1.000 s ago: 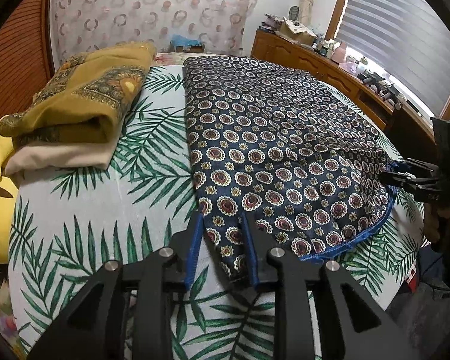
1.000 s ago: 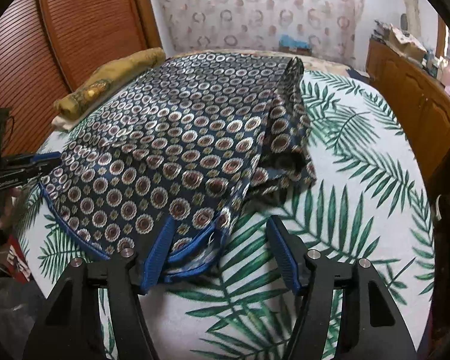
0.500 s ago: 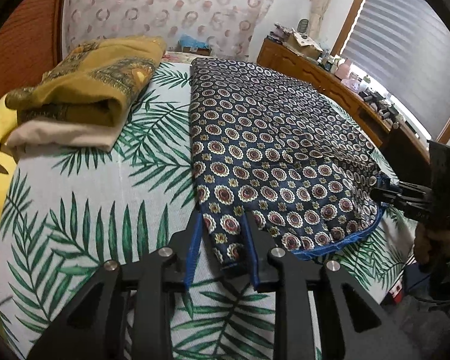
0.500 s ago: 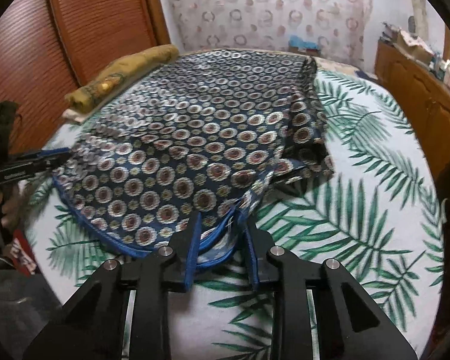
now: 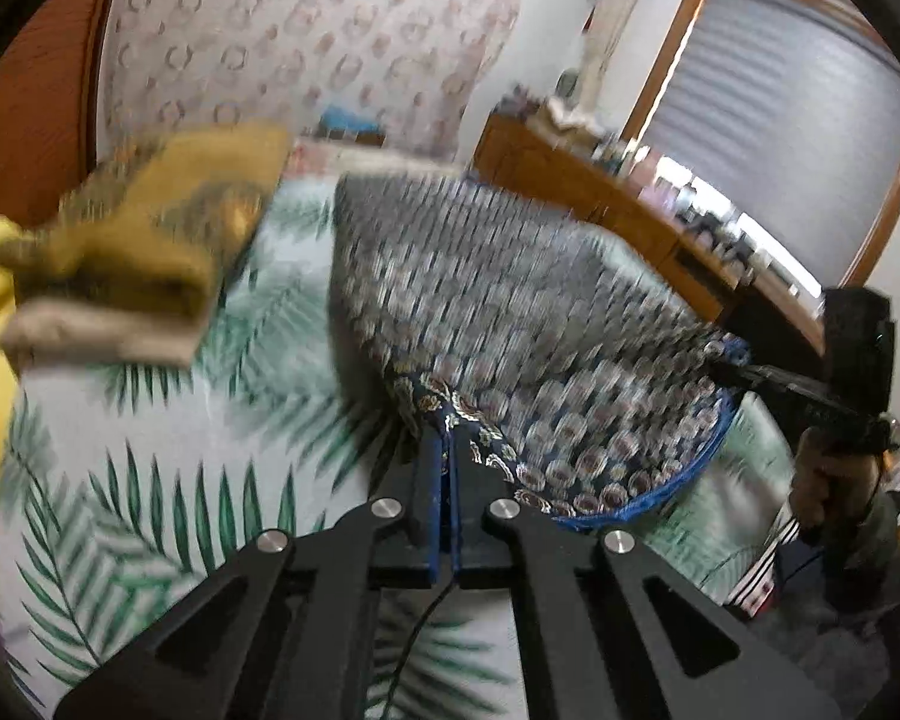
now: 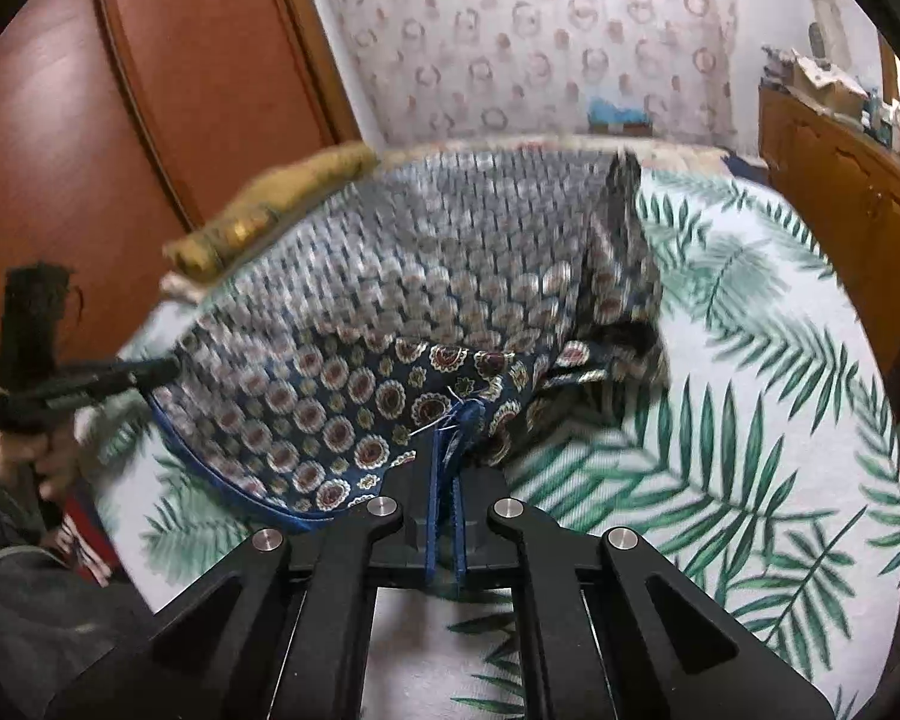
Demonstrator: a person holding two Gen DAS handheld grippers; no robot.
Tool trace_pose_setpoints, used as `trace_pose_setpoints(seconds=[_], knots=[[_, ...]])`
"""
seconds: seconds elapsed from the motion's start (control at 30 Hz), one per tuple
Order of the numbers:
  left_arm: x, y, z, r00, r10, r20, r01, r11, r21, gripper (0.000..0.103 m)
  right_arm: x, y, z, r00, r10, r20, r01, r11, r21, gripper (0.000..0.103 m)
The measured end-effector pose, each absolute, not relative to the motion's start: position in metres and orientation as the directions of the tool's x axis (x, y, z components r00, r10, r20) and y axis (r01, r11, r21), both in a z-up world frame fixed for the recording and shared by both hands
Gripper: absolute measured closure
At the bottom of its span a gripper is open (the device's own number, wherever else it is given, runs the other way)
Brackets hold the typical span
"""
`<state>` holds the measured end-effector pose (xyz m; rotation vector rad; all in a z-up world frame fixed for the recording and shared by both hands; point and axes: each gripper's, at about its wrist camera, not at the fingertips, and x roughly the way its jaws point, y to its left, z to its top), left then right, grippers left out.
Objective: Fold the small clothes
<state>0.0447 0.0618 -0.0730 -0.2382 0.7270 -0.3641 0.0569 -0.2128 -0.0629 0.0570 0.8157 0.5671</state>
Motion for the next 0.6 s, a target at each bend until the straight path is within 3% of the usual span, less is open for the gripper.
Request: trace_pose_setpoints(seconds=[0.27, 0.43, 0.6], knots=[[0.111, 0.072, -0.004, 0.789, -0.397, -0.469, 0.255, 0.906, -0.337, 0.103, 0.086, -0.223, -0.005, 0.632, 0.538, -0.558, -0.456, 0.84, 0.294, 0.103], [0.171, 0.069, 0.007, 0.799, -0.367, -0.476, 0.232, 0.919, -0.32, 0.103, 0.128, -0.227, 0.018, 0.662, 0.535, -0.524, -0.442, 0.844, 0.303, 0.103], [0.228, 0.063, -0.003, 0.783, -0.337, -0.523, 0.21, 0.934, -0.287, 0.103, 0.179, -0.229, 0.022, 0.672, 0.496, -0.55, -0.405, 0.868, 0.287, 0.103]])
